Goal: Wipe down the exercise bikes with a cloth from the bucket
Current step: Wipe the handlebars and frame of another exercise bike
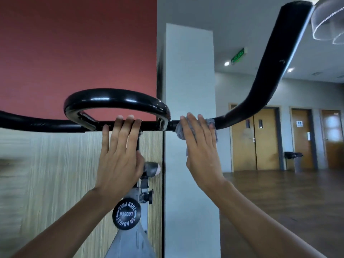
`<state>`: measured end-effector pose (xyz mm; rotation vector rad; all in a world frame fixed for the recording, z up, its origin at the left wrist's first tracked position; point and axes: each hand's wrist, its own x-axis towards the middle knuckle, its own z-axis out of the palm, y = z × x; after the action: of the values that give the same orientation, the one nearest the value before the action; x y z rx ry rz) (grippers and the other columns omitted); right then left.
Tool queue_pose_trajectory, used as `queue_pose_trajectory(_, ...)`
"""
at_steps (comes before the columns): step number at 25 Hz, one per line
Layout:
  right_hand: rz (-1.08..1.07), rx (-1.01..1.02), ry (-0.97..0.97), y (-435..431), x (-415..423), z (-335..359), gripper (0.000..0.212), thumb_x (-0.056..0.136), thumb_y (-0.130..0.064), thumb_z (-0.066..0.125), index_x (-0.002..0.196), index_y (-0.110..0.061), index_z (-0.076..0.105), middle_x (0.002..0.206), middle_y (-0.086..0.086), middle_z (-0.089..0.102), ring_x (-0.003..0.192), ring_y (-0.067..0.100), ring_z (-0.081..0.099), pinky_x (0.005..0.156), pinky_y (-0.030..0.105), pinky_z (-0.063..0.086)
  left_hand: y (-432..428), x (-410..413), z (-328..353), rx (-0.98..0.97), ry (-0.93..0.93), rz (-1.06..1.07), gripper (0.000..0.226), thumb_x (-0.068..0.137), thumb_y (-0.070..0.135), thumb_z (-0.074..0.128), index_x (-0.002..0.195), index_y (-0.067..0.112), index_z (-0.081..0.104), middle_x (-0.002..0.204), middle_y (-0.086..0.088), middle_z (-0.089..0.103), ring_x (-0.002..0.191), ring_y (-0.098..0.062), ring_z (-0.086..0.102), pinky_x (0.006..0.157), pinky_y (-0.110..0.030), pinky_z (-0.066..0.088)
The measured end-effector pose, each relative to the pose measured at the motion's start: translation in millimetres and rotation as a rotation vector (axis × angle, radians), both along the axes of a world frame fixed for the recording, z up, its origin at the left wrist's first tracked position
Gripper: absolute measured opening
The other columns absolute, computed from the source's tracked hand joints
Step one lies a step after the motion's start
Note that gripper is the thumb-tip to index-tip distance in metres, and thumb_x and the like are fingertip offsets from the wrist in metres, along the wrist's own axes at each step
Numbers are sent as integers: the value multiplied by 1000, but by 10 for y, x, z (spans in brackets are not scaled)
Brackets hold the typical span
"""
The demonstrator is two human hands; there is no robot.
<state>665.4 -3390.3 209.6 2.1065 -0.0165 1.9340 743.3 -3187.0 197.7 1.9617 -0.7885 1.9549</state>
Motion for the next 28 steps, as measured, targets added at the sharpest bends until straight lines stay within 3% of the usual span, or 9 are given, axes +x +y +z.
queue_pose_trajectory(2,173,100,151,144,-136,-106,88,83,11,59,158,-9,19,165,6,19,154,24,12,127,45,6,-50,-72,-8,-15,76,-59,76,84,12,53,153,1,23,156,-20,28,150,-35,13,123,-55,9)
queue_pose_trajectory(4,382,236,326,306,-346,-229,69,100,-3,49,159,-15,14,165,-4,13,154,11,6,127,42,10,-55,-191,-10,-35,174,-128,69,86,16,53,148,0,28,149,-24,35,145,-38,21,122,-56,13)
queue_pose_trajectory(6,576,480,468,481,-607,-246,58,108,-19,40,159,-24,12,161,-12,15,151,-1,7,124,27,12,-7,-392,5,-45,345,-158,66,88,20,51,148,2,29,150,-24,36,143,-39,26,120,-53,19)
queue_pose_trajectory(8,634,703,584,622,-882,-225,57,107,-25,41,158,-21,17,160,-12,18,147,-9,10,119,10,13,97,-646,-39,-1,521,-157,64,90,21,51,148,1,34,152,-23,36,143,-40,29,116,-51,23)
queue_pose_trajectory(12,583,1018,774,916,-1469,0,59,104,-12,48,157,-17,24,159,-9,26,145,-8,22,118,11,20,429,-1271,92,124,779,-268,32,91,19,53,119,10,66,125,-10,63,121,-34,54,103,-47,41)
queue_pose_trajectory(15,514,1227,900,1241,-2037,333,60,102,-8,51,156,-19,27,155,-7,32,139,-9,29,113,5,23,748,-1753,503,244,1048,-328,24,90,23,54,109,17,67,111,3,66,104,-23,62,88,-36,50)
queue_pose_trajectory(18,459,1406,1004,1599,-2611,790,58,102,-8,52,155,-21,30,153,-8,35,130,-23,30,103,-3,21,1040,-2220,1029,329,1249,-347,20,90,21,62,108,19,72,103,7,71,95,-14,65,76,-28,51)
queue_pose_trajectory(22,408,1524,1034,1957,-3253,1467,59,102,-8,53,155,-21,31,152,-8,37,130,-15,32,102,-5,20,1359,-2694,1754,423,1322,-428,21,85,16,71,105,19,75,97,7,75,86,-11,68,66,-19,49)
queue_pose_trajectory(28,309,1603,872,1988,-4100,1940,59,100,-5,55,154,-17,34,153,-5,39,141,2,33,114,12,23,1211,-3265,2195,598,1332,-598,21,85,18,68,105,16,73,96,1,73,88,-22,68,73,-38,57)
